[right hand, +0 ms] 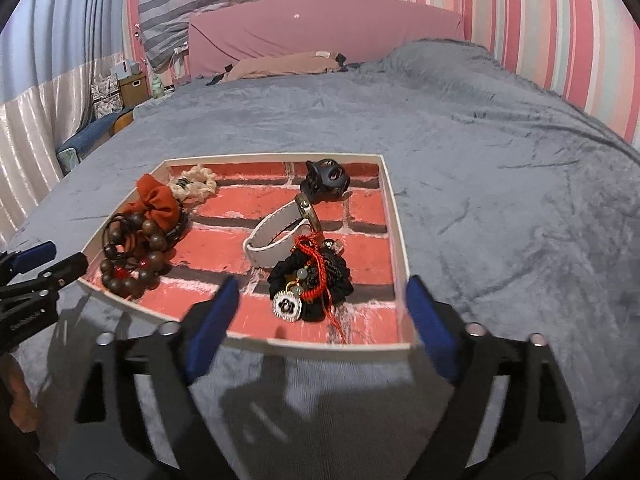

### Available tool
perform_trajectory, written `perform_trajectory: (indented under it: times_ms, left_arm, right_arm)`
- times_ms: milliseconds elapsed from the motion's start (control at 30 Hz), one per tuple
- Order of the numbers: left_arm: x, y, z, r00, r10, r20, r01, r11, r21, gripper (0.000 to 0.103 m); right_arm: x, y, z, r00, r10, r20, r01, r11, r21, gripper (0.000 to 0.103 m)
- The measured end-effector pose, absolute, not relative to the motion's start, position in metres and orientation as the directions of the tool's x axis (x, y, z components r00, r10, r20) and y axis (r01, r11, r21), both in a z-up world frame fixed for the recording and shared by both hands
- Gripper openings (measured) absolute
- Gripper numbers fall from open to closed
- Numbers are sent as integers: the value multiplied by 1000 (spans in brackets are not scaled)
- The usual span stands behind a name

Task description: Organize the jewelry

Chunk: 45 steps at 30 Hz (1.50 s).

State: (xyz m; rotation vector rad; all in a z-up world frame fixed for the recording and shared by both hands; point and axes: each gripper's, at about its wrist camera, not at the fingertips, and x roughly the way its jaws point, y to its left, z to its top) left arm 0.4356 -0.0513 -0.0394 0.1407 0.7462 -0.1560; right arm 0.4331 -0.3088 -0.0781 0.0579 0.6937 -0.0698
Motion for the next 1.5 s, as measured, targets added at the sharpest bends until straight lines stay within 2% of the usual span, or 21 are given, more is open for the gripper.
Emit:
perform_trajectory:
  times_ms: [100, 233, 433, 867, 1500]
  left_arm:
    - [412, -39, -25, 748, -71, -660, 168, 982, 86, 80]
    - [378, -23, -10, 767, -59, -639, 146, 986, 84, 87]
    - [302, 0, 14, 798, -41, -601, 118, 989, 89, 90]
    - [158, 15, 42, 835, -85, -544, 107, 994, 10, 91]
    - [97, 14, 57, 856, -107, -506, 115, 993, -17, 91]
  right_arm:
    - [412, -301, -67, 779, -56, -624, 75, 997, 5, 99]
    - [376, -283, -53, 789, -60, -611, 41, 998, -46, 99]
    - [310, -263, -29, 823, -73, -563, 31, 996, -84, 99]
    - [183, -240, 5, 844, -43, -535, 30, 999, -34, 99]
    - [109, -244, 21, 860, -36, -509, 48, 999, 10, 99]
